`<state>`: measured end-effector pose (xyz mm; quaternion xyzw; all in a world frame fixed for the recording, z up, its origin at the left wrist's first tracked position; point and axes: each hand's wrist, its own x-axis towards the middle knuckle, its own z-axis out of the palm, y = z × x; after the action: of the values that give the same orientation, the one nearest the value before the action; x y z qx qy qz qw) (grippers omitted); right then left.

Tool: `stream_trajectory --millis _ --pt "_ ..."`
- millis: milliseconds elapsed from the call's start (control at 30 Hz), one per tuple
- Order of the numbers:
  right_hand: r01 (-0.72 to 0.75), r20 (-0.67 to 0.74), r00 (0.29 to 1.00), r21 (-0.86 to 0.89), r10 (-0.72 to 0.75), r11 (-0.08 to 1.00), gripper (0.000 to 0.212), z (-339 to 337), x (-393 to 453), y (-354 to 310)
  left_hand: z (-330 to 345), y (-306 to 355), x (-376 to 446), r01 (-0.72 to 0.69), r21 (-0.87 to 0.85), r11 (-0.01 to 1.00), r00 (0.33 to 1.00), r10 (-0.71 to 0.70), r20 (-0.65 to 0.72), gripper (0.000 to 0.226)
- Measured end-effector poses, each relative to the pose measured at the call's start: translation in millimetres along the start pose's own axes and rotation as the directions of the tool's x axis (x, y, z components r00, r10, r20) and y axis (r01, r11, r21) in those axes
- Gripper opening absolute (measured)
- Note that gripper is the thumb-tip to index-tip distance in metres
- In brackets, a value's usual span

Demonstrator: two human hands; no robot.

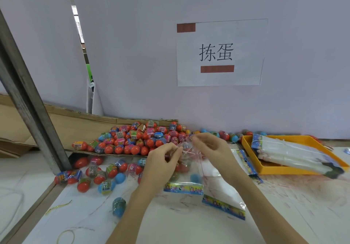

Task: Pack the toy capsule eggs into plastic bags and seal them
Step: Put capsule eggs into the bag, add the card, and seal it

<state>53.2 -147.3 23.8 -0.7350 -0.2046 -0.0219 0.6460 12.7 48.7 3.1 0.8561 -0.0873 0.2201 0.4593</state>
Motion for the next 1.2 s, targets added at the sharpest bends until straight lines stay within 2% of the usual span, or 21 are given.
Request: stream_trajectory --millis 100,167,333,433,533,633,700,800,867,900,967,1033,1100,1200 --pt "0.092 0.007 0.996 -0.257 -0.093 0.962 0.019 5.4 2.3 5.2 0.6 -3.9 2.1 -0.07 0.048 0.996 0.996 0.073 -0.058 0.019" --pt "0.076 -0.015 0.996 -0.307 -0.084 0.949 0.021 6.3 1.7 6.6 0.4 -6.4 3.0 -0.09 0.063 0.994 0.991 0.096 -0.098 0.016" --pt "0.049 -0.07 0.995 -0.221 -0.066 0.974 0.025 1.8 2.0 5.5 1.4 -8.4 4.4 -0.053 0.065 0.996 0.994 0.059 -0.095 0.021" --pt "0.062 -0.207 0.974 -0.165 -0.096 0.984 0.021 -0.2 3.0 2.2 -0.8 -2.1 4.8 0.003 -0.027 1.0 0.997 -0.005 -0.077 0.029" --pt "0.056 -0.313 0.945 -0.136 -0.096 0.989 0.02 -6.1 3.4 -1.8 -3.7 -0.5 5.5 0.075 -0.149 0.986 0.994 -0.087 -0.071 0.013" --pt "0.085 -0.186 0.975 -0.185 -0.119 0.979 0.006 -13.6 3.4 -4.6 -5.1 -4.6 6.5 0.09 -0.161 0.983 0.989 -0.107 -0.102 0.003" --pt "0.095 -0.066 0.99 -0.321 -0.122 0.942 0.006 -15.6 2.9 -4.2 -5.2 -5.4 6.2 0.07 -0.118 0.991 0.989 -0.085 -0.12 0.004" --pt "0.161 0.022 0.982 -0.617 -0.188 0.77 0.015 -12.6 2.6 -0.6 -2.7 -4.7 3.6 -0.002 0.022 1.0 0.996 0.004 -0.094 0.011" --pt "0.246 0.063 0.96 -0.659 -0.274 0.711 0.013 -7.2 1.5 -0.6 -0.5 -4.4 2.3 -0.038 0.123 0.992 0.997 0.046 -0.065 0.017" --pt "0.262 0.059 0.955 -0.618 -0.29 0.741 0.009 -4.7 0.4 -1.4 0.0 -4.3 2.2 -0.044 0.161 0.986 0.996 0.055 -0.063 0.02" --pt "0.24 0.022 0.967 -0.432 -0.256 0.87 0.006 -0.8 -1.0 -3.3 -0.1 -3.4 2.6 -0.046 0.195 0.98 0.994 0.064 -0.09 0.024" --pt "0.128 -0.002 0.991 -0.177 -0.131 0.976 0.009 1.5 -1.4 -6.3 -1.7 -2.4 3.6 -0.043 0.194 0.98 0.988 0.07 -0.137 0.025" --pt "-0.027 0.06 0.998 -0.002 0.027 1.0 0.009 1.6 -2.7 -9.4 -3.0 -1.5 4.4 -0.04 0.169 0.985 0.981 0.071 -0.179 0.021" --pt "-0.182 0.189 0.968 0.089 0.163 0.979 0.018 -0.4 -4.5 -11.4 -2.9 -3.0 4.7 -0.018 0.157 0.987 0.978 0.05 -0.201 0.021"
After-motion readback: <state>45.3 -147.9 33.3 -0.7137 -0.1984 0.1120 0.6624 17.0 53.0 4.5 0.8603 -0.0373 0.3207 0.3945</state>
